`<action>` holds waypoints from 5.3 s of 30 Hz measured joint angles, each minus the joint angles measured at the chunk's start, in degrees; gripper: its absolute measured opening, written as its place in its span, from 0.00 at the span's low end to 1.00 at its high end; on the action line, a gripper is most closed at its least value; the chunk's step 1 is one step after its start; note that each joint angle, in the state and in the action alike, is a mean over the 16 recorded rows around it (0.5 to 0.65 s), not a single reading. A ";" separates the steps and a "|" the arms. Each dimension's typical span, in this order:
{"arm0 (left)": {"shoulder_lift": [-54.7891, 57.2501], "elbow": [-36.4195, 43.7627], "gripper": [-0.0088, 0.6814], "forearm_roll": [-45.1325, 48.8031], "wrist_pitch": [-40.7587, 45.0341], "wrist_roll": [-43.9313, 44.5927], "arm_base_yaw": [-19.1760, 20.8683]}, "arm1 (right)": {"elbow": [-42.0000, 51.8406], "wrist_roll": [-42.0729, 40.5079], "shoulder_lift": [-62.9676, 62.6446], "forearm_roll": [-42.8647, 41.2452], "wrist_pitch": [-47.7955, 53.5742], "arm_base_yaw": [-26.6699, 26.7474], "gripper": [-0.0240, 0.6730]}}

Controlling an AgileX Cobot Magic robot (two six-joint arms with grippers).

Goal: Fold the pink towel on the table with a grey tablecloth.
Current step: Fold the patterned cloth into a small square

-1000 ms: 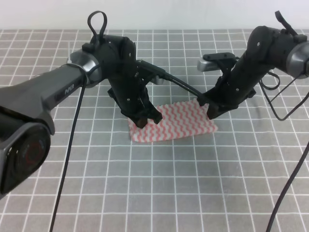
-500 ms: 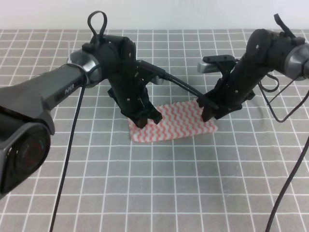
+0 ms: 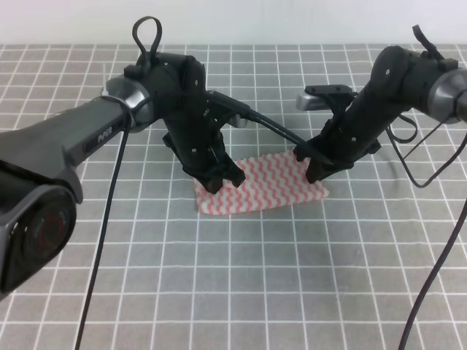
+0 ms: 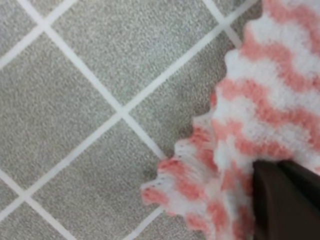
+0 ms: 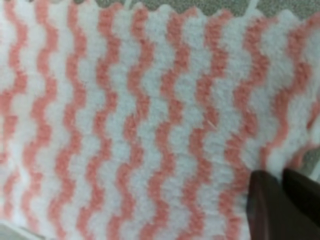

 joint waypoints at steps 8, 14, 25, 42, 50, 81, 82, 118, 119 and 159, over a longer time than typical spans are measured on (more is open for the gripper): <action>-1.83 -0.05 0.01 -0.05 -1.22 0.43 0.00 | -0.15 -0.20 -1.76 0.18 0.12 0.00 0.02; -5.23 -0.12 0.01 -0.05 -2.01 0.87 0.14 | -0.26 -0.72 -2.60 0.81 0.38 0.00 0.02; -14.70 -0.09 0.01 -0.17 -2.94 1.26 1.43 | -0.29 -5.50 -2.74 8.10 1.55 0.47 0.01; -19.71 -0.10 0.01 -2.69 -3.35 1.64 2.11 | -0.30 -9.40 -2.55 15.82 -4.19 9.29 0.01; -19.63 -0.10 0.01 -2.77 -3.31 1.71 2.11 | -0.35 -9.48 -0.96 17.88 -7.97 11.71 0.01; -19.59 -0.02 0.01 -2.35 -1.75 2.29 2.18 | -0.36 -26.57 1.94 35.95 -5.25 11.18 0.32; -19.63 -0.02 0.01 -2.31 -1.66 2.34 2.18 | -0.32 -27.06 2.05 35.96 -5.04 10.95 0.30; -47.21 11.46 0.01 -3.56 -2.93 0.52 2.08 | 9.35 -35.66 -28.71 35.79 -11.09 -1.65 0.01; -49.46 14.16 0.01 -3.16 -4.39 -0.27 2.08 | 11.03 -36.48 -30.53 36.47 -12.45 -1.74 0.01; -120.34 80.80 0.01 7.97 -19.59 -19.21 2.10 | 71.68 -70.67 -89.60 74.21 -30.16 -1.77 0.01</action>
